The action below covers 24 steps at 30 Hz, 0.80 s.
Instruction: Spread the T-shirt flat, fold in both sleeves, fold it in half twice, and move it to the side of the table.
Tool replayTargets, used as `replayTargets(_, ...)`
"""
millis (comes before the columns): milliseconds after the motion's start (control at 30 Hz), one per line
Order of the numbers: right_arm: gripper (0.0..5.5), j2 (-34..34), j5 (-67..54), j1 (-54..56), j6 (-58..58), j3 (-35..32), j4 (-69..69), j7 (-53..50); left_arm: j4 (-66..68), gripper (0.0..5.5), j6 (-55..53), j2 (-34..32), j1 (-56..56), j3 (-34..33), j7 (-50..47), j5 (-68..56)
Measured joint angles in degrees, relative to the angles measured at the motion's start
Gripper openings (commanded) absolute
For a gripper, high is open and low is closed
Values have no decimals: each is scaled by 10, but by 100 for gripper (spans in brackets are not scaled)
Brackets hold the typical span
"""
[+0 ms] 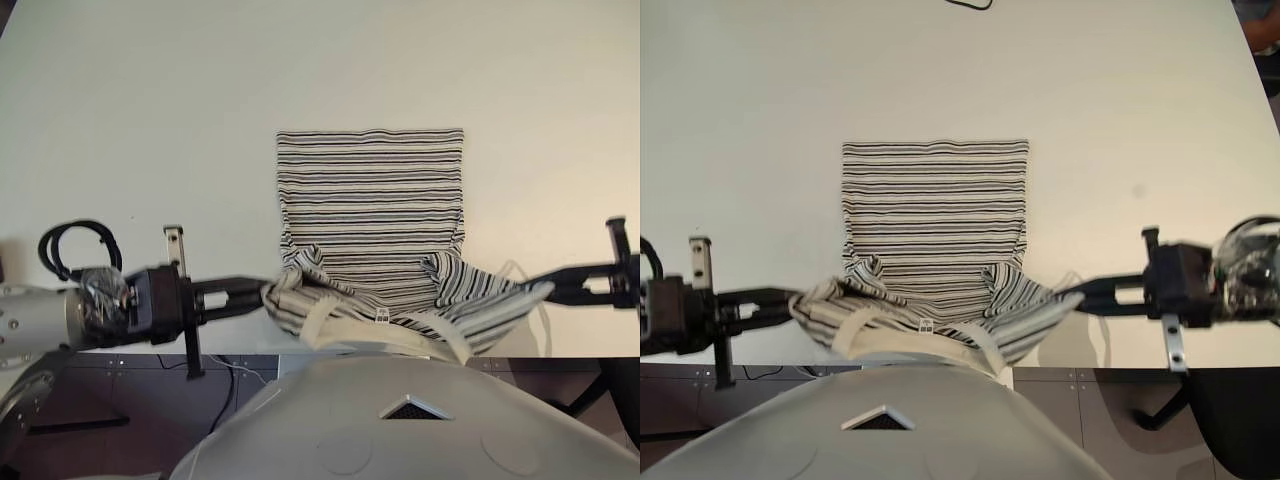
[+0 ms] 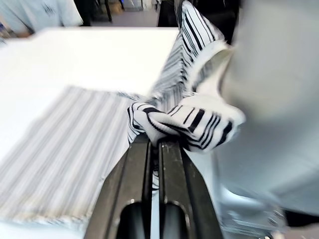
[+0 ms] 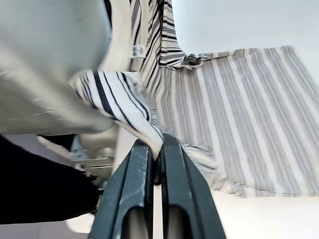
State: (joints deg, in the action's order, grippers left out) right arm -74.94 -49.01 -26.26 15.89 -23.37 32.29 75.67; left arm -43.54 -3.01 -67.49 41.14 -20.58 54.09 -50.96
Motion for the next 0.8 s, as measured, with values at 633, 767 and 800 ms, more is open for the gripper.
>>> replayTargets(633,15,444,404,793,-66,421,-948,-9,727,10,-141,330,-681,329,47,245)
replayTargets(767,15,450,445,798,-111,402,-1020,-49,803,10,-90,357,-684,322,22,310)
replayTargets(800,10,454,460,798,-120,401,-1031,-78,823,33,-70,368,-686,322,-2,334)
